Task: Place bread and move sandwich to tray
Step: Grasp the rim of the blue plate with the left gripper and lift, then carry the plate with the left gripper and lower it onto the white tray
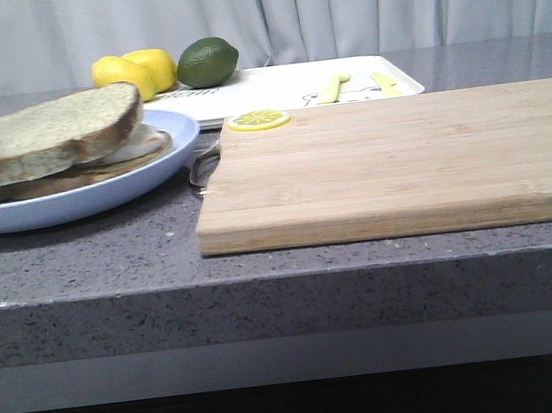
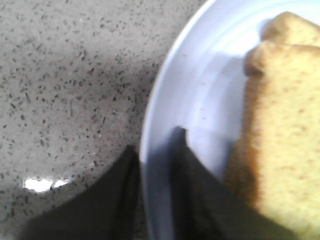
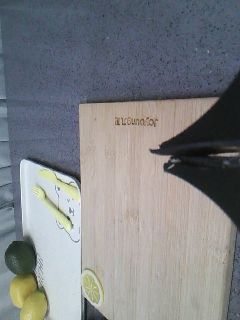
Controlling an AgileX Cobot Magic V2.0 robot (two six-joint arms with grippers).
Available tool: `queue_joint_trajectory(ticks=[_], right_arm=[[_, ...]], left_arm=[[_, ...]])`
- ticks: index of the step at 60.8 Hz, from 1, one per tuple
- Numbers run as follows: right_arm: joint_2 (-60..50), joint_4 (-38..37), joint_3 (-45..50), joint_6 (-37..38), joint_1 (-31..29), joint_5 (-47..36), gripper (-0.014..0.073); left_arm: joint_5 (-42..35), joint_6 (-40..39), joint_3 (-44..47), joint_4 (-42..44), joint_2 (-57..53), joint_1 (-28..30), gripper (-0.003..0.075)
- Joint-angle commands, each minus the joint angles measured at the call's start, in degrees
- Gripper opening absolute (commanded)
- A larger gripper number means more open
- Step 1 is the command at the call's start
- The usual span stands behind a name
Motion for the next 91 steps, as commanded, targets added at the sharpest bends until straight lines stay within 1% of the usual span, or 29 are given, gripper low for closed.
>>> queue_joint_trajectory(ticks=[1, 6, 10, 17, 23, 37, 42, 51, 58, 62, 67, 78, 85, 86, 91], right_arm=[[0.25, 0.86, -1.28, 0.01, -0.02, -4.66, -0.0064], [0.25, 0.85, -1.28, 0.01, -0.02, -4.71, -0.0064], [0.25, 0.85, -1.28, 0.01, -0.02, -4.71, -0.0064], [0.25, 0.85, -1.28, 0.01, -0.02, -4.71, -0.0064], [0.25, 0.87, -1.28, 0.01, -0.02, -4.66, -0.0064], [0.25, 1.32, -1.28, 0.01, -0.02, -4.66, -0.0064], [0.25, 1.32, -1.28, 0.01, -0.02, -4.71, -0.0064], [0.25, 1.32, -1.28, 0.01, -0.02, -4.71, -0.0064], [0.25, 1.32, -1.28, 0.01, -0.02, -4.71, -0.0064], [0.25, 1.32, -1.28, 0.01, -0.02, -4.71, -0.0064], [0.25, 1.32, -1.28, 0.01, -0.02, -4.71, -0.0064], [0.25, 1.32, -1.28, 0.01, -0.02, -4.75, -0.0064], [0.25, 1.32, -1.28, 0.01, -0.02, -4.75, -0.0064], [0.25, 1.32, -1.28, 0.01, -0.02, -4.75, -0.0064], [0.25, 1.32, -1.28, 0.01, -0.02, -4.78, -0.0064]], left_arm=[[-2.51, 0.24, -1.46, 0.96, -1.42, -0.08, -0.0020], [-2.51, 0.24, -1.74, 0.95, -1.42, -0.08, -0.0020], [-0.96, 0.24, -2.69, 0.64, -1.57, 0.32, -0.0020], [1.85, 1.49, -5.10, -2.47, -2.27, 1.95, -0.0020], [3.66, 7.30, -7.26, -8.89, -3.55, 4.33, -0.0020], [10.16, 19.24, -11.40, -30.37, -3.67, 11.68, -0.0020], [12.12, 21.57, -12.78, -34.79, -3.58, 12.47, -0.0020], [12.60, 21.56, -16.87, -35.29, -1.87, 11.45, -0.0020], [12.60, 21.33, -22.05, -35.68, 1.42, 9.31, -0.0020], [12.94, 20.72, -26.47, -35.68, 4.17, 7.79, -0.0020], [15.46, 18.21, -32.49, -35.68, 8.83, 6.32, -0.0020], [25.30, 10.05, -51.81, -32.95, 22.33, 3.02, -0.0020], [30.04, 4.53, -65.25, -27.77, 30.62, 0.75, -0.0020], [30.96, 3.58, -69.29, -26.52, 32.52, 0.16, -0.0020], [33.64, 1.49, -78.00, -24.10, 38.11, -0.86, -0.0020]])
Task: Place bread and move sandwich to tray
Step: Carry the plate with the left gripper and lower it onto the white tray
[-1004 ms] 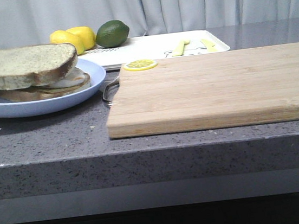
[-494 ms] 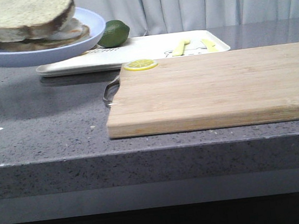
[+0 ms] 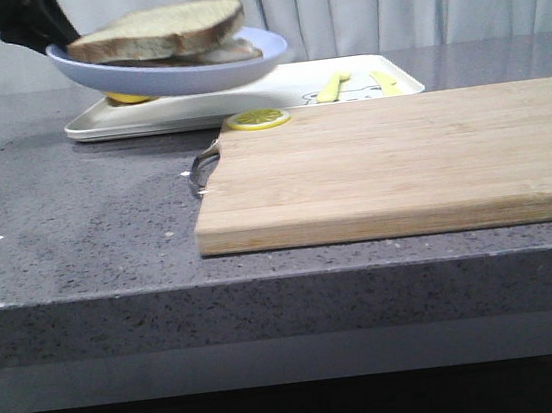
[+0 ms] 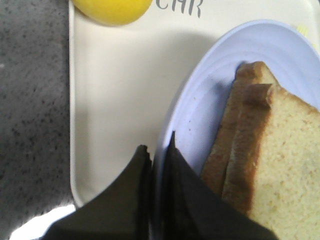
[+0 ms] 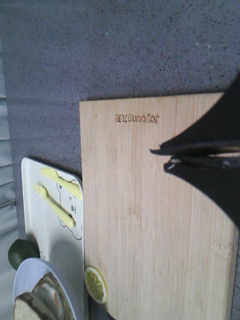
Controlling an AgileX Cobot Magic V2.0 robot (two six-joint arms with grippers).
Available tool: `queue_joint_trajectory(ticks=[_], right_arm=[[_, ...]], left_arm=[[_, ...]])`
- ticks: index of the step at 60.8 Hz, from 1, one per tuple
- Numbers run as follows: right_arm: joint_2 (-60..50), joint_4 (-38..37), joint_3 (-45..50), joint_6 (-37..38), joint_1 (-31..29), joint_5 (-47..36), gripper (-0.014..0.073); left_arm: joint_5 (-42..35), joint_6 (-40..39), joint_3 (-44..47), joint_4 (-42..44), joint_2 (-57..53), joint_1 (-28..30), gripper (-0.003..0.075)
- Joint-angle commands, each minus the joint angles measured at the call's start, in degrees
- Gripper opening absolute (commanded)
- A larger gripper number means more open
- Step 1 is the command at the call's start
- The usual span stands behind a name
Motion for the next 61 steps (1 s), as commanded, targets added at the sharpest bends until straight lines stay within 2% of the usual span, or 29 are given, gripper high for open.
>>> queue_joint_trajectory(ticks=[1, 8, 18, 35, 44, 61], right_arm=[[0.25, 0.14, -1.28, -0.03, -0.02, -4.66, -0.0064], [0.25, 0.14, -1.28, -0.08, -0.02, -4.65, -0.0064], [0.25, 0.14, -1.28, -0.08, -0.02, -4.65, -0.0064], [0.25, 0.14, -1.28, -0.08, -0.02, -4.65, -0.0064], [0.25, 0.14, -1.28, -0.08, -0.02, -4.65, -0.0064], [0.25, 0.14, -1.28, -0.08, -0.02, -4.65, -0.0064]], left_arm=[[1.49, -3.95, -11.11, -1.83, 1.04, -1.15, -0.0020], [4.06, -6.12, -21.77, -1.83, 7.36, -1.53, -0.0020], [4.28, -6.73, -29.65, -2.77, 12.24, -1.66, -0.0020], [-0.66, -6.73, -29.74, -3.03, 12.65, -1.66, -0.0020], [-0.77, -6.52, -29.74, -3.13, 12.89, -1.66, -0.0020], [-0.77, -3.40, -29.74, -11.78, 16.79, -1.75, -0.0020]])
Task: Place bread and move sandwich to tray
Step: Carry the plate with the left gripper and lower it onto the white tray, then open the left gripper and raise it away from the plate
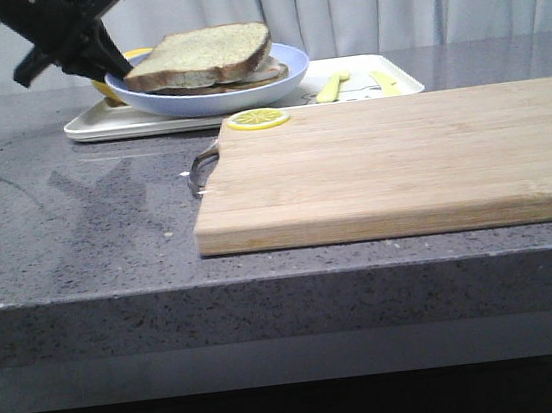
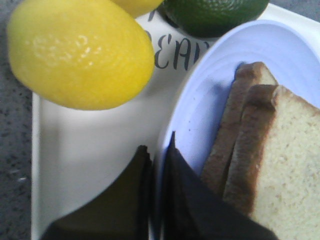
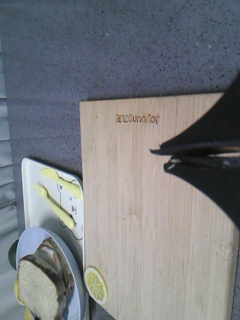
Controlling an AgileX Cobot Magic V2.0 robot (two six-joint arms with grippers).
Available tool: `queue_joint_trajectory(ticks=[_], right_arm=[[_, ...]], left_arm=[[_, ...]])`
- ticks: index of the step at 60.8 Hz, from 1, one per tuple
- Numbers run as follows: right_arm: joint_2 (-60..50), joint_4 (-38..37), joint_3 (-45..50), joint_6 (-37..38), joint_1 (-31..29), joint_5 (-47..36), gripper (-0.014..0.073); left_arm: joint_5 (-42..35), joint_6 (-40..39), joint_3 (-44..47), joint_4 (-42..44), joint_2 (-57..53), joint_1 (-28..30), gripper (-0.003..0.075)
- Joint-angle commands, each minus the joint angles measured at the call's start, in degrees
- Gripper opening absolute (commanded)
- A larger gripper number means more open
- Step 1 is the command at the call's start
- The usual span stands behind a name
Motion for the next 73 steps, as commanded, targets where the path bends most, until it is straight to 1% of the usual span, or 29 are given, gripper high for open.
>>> queue_joint_trajectory(ticks=[1, 21, 52, 57, 60, 66, 69, 73], right_arm=[[0.25, 0.10, -1.28, -0.08, -0.02, -4.58, -0.0064], [0.25, 0.10, -1.28, -0.08, -0.02, -4.41, -0.0064], [0.25, 0.10, -1.28, -0.08, -0.02, -4.41, -0.0064], [0.25, 0.10, -1.28, -0.08, -0.02, -4.28, -0.0064], [0.25, 0.10, -1.28, -0.08, -0.02, -4.22, -0.0064], [0.25, 0.10, -1.28, -0.08, -0.02, -4.22, -0.0064], [0.25, 0.10, -1.28, -0.08, -0.02, -4.16, -0.0064], [0.25, 0.10, -1.28, -0.08, -0.02, -4.16, -0.0064]], left_arm=[[-3.61, 0.55, -2.21, -8.15, -3.54, -0.40, -0.0020], [-7.70, 0.64, -2.32, -6.70, -2.99, -0.43, -0.0020], [-6.60, 1.15, -2.32, -6.19, -1.91, -0.91, -0.0011], [-6.46, 2.53, -2.32, -6.09, -1.89, -1.17, 0.0035], [-6.46, 2.80, -2.32, -6.09, -1.89, -1.17, 0.0080], [-6.57, 2.80, -2.32, -6.09, -1.89, -1.17, 0.0204], [-6.57, 2.80, -2.32, -5.95, -1.89, -1.17, 0.0283], [-6.57, 2.80, -2.57, -5.95, -1.89, -1.04, 0.0347]])
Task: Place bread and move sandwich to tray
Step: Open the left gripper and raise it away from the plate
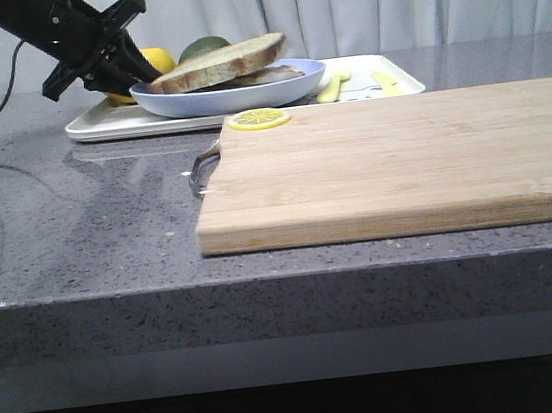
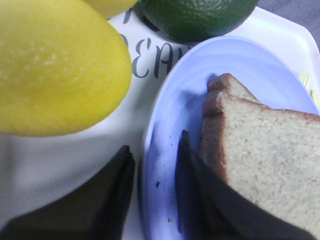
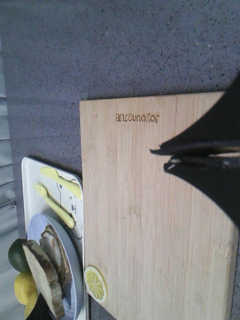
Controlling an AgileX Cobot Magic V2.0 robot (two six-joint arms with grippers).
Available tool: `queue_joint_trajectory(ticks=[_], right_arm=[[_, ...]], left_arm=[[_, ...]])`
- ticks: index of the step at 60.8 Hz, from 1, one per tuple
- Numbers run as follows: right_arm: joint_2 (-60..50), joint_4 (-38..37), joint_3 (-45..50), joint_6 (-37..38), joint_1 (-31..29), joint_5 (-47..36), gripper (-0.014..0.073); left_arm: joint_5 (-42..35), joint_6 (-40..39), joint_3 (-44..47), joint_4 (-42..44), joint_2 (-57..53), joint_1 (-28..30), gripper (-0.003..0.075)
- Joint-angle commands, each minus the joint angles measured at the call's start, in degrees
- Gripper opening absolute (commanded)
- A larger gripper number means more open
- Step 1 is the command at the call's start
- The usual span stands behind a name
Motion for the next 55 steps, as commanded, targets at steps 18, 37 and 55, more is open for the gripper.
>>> queue_joint_trajectory(ticks=[18, 37, 55], right_arm=[[0.25, 0.10, -1.28, -0.08, -0.02, -4.16, -0.0064], [0.25, 0.10, -1.28, -0.08, -0.02, -4.16, -0.0064], [0.25, 0.10, -1.28, -0.08, -0.02, -4.64, -0.0064]], left_arm=[[3.50, 0.29, -13.22, -2.86, -4.50, 2.45, 0.0215], [5.65, -1.20, -18.46, -4.89, -7.54, 2.70, -0.0020], [5.65, -2.51, -18.46, -12.65, -14.41, 2.70, -0.0020]])
